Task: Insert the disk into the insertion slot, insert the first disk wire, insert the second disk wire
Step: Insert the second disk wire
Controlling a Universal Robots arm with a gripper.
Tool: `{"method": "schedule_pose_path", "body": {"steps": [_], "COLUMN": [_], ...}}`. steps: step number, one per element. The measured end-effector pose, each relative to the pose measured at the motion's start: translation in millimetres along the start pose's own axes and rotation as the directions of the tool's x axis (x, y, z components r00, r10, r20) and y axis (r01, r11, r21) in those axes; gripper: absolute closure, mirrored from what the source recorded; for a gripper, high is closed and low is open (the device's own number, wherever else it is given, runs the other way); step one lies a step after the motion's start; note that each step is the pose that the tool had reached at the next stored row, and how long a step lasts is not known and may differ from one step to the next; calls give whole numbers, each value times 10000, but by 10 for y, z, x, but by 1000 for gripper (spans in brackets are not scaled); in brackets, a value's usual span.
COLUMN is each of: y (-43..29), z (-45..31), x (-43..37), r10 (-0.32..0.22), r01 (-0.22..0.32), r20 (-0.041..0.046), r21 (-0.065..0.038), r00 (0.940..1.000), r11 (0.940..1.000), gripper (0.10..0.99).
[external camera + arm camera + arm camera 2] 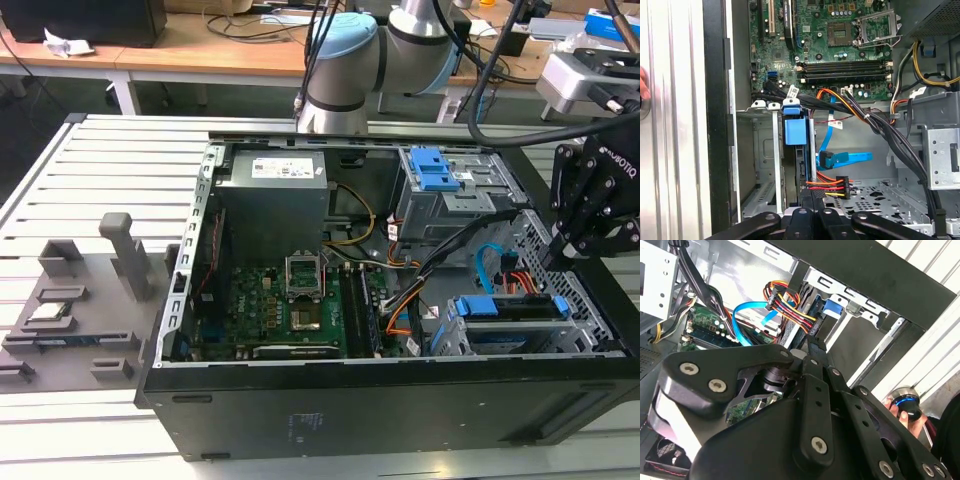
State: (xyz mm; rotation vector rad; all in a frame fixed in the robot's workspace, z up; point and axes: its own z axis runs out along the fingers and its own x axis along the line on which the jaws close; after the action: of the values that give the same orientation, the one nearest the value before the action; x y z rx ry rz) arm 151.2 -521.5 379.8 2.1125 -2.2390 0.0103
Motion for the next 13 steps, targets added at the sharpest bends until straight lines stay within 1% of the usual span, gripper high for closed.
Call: {"method": "schedule_pose_path", "body": {"steps": [1,4,6,7,13], "y": [0,0,0,0,43], "z": [0,-1,-1,-1,4], "x": [0,0,0,0,-27], "r10": [0,0,0,0,0], "r01": [0,0,0,0,0], "r20": [0,-1,0,-1,-1], "r21": [0,0,0,0,0], "r00": [10000,10000,10000,10000,10000], "r11": [10000,10000,10000,10000,10000], "gripper": [973,788,788,725,725]}}
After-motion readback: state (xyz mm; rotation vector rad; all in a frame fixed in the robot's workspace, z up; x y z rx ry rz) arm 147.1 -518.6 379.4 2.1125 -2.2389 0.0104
